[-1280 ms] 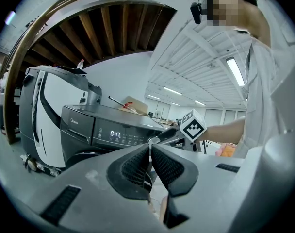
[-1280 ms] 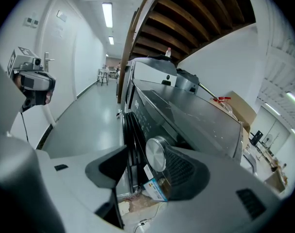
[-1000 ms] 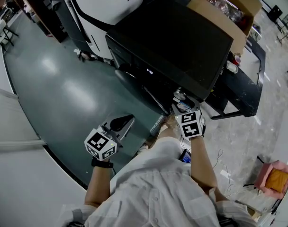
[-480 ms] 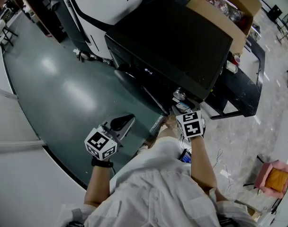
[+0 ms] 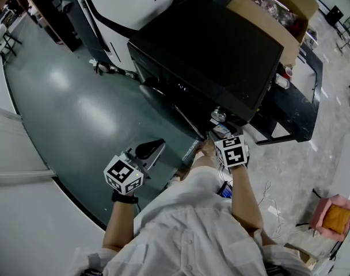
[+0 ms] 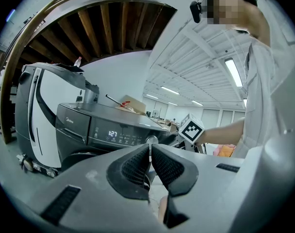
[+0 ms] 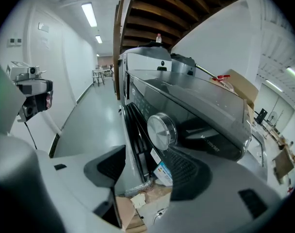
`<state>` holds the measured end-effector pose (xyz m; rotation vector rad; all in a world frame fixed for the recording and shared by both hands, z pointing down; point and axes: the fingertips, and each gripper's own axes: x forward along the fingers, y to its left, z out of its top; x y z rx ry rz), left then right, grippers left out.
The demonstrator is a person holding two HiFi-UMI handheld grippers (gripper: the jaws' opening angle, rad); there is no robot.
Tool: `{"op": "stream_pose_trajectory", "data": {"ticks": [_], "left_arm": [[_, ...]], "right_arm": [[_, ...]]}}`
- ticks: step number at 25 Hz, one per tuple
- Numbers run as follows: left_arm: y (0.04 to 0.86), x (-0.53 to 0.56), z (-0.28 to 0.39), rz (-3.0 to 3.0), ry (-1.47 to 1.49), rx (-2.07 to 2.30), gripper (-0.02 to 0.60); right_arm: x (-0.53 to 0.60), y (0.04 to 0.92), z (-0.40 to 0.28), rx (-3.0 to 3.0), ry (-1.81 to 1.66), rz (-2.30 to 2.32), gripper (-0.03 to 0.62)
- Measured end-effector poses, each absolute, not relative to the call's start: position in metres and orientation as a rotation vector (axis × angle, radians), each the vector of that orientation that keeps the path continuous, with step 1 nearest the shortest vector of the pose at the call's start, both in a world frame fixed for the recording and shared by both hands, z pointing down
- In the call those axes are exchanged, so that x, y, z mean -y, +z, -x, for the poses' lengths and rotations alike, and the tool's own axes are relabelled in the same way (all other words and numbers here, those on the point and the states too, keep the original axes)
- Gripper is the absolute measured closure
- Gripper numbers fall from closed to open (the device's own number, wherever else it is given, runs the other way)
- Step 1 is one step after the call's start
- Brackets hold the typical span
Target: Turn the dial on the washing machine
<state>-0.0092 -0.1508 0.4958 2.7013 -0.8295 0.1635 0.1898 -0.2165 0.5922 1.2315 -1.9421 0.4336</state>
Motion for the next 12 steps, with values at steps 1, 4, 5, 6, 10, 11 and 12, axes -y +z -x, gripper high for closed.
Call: {"op": "stream_pose_trajectory", "data": {"ticks": [1, 4, 5, 6, 10, 11, 12], "left_arm": [[0.4955, 0.151, 0.0097, -2.7, 0.162, 0.832, 0.565], [0.4963, 0.1508, 0.0115, -2.698, 0.161, 0.836, 0.565], [0.4969, 0.1509, 0.0118, -2.697, 0.161, 0.836, 0.565], [0.4974, 0.1508, 0.0119, -2.697, 0.161, 0.835, 0.565], [0.4964, 0.1503, 0.0116, -2.701, 0.161, 0.834, 0.565], [0.4959, 0.1501, 0.0121, -2.702, 0.162, 0.836, 0.565], [0.4956, 0.15, 0.0132, -2.701, 0.162, 0.84, 0.565]], "right_arm": [[0.2165, 0.5921, -0.1898, 1.941, 0.434, -1.23, 0.321], [0.2153, 0.5942, -0.1891, 1.936, 0.437, -1.225, 0.321], [0.2151, 0.5956, -0.1887, 1.935, 0.442, -1.225, 0.319], [0.2149, 0.5971, -0.1882, 1.934, 0.447, -1.223, 0.319], [0.2148, 0.6019, -0.1873, 1.934, 0.454, -1.207, 0.322], [0.2147, 0.6018, -0.1876, 1.937, 0.451, -1.207, 0.322], [0.2143, 0.6015, -0.1882, 1.94, 0.447, -1.209, 0.335]]}}
